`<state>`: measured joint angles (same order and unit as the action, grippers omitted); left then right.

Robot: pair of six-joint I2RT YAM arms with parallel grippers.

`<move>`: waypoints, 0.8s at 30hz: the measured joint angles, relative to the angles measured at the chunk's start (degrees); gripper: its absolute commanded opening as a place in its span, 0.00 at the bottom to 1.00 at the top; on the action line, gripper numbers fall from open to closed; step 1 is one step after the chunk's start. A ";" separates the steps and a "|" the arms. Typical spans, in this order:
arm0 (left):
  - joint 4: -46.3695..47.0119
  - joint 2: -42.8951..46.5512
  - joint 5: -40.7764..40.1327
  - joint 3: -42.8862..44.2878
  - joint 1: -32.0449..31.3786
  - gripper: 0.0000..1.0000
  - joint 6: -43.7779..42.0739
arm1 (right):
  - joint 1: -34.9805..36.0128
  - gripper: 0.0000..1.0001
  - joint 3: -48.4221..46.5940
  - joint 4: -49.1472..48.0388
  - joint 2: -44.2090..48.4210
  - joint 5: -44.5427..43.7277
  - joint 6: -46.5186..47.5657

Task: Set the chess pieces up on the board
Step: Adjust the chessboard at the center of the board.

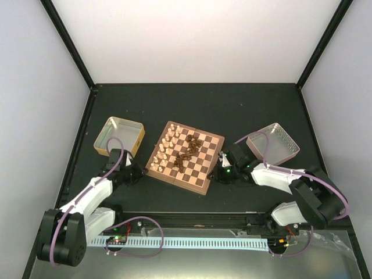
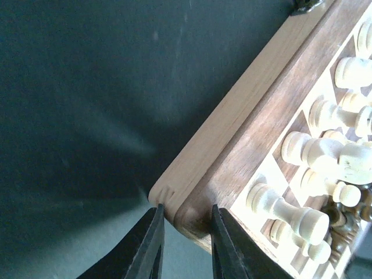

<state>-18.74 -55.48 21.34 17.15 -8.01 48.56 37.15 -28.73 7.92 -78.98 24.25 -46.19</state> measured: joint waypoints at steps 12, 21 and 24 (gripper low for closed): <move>2.54 -12.48 -10.23 8.92 0.17 0.22 -6.60 | 3.74 0.19 -1.42 -7.30 -4.55 -0.46 -5.18; -0.48 -9.97 -14.93 10.97 0.17 0.24 -9.38 | 5.20 0.36 -4.42 -1.57 -2.86 -7.76 -3.52; -3.58 -4.76 -16.63 11.23 0.07 0.25 -10.16 | 5.62 0.41 -7.26 3.76 -0.13 -13.31 -1.60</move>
<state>-22.33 -60.25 4.71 28.38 -7.94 38.39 42.76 -35.99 11.68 -79.11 10.94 -47.79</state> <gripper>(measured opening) 0.239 0.370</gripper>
